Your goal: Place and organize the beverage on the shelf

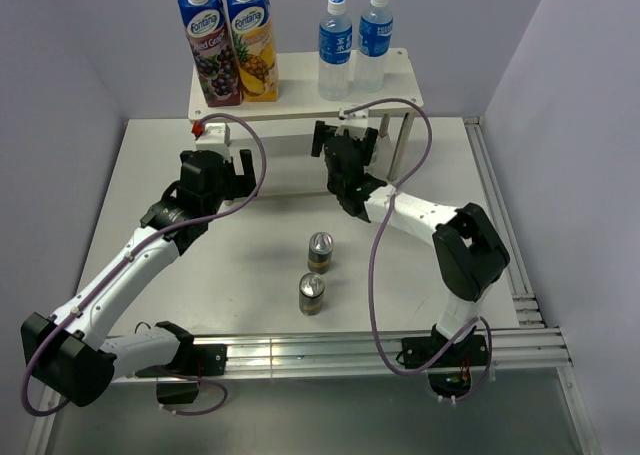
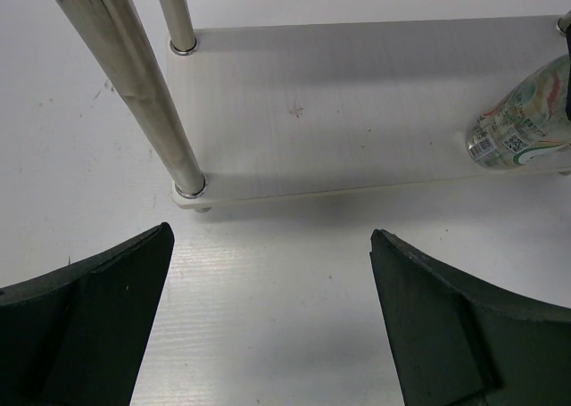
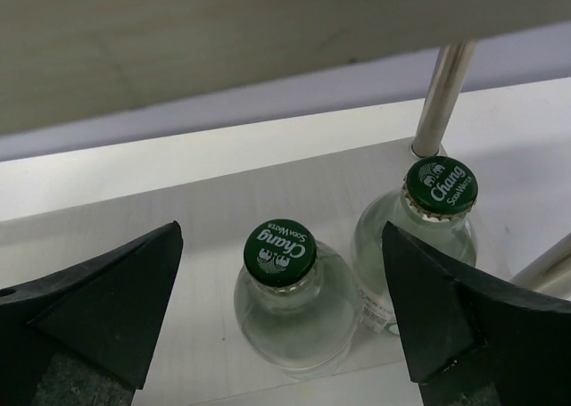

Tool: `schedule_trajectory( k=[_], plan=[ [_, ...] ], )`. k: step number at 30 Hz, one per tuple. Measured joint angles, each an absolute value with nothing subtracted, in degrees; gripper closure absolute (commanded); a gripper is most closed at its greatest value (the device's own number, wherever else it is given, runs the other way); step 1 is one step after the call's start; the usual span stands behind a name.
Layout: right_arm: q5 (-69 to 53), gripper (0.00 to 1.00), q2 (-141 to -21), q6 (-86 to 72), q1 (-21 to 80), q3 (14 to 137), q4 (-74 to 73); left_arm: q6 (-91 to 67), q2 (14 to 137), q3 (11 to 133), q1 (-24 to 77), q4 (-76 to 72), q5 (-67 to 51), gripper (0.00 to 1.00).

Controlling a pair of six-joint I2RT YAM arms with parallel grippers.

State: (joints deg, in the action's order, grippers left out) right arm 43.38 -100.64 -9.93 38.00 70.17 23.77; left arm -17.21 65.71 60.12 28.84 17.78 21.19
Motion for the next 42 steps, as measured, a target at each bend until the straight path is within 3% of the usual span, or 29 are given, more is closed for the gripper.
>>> schedule_trajectory(
  k=[10,19,27,34,42],
  plan=[
    [43.51,0.00,-90.85,-12.86,40.77,61.73,21.61,-17.19,66.30,60.12,28.18,17.32,21.19,0.01],
    [48.07,0.00,-67.02,-20.71,51.83,46.57,13.45,-16.95,64.07,58.98,29.80,17.23,20.03,0.01],
    [50.85,0.00,-43.75,-30.52,64.36,34.35,-2.24,-23.88,59.81,58.04,56.07,22.63,29.15,0.01],
    [53.49,0.00,-35.92,-36.29,68.40,33.28,-14.85,-38.72,54.68,55.48,79.07,30.11,42.52,0.01],
    [54.43,0.00,-32.64,-37.69,68.49,32.12,-20.62,-57.98,69.19,56.90,96.62,40.82,53.39,0.01]
  ],
)
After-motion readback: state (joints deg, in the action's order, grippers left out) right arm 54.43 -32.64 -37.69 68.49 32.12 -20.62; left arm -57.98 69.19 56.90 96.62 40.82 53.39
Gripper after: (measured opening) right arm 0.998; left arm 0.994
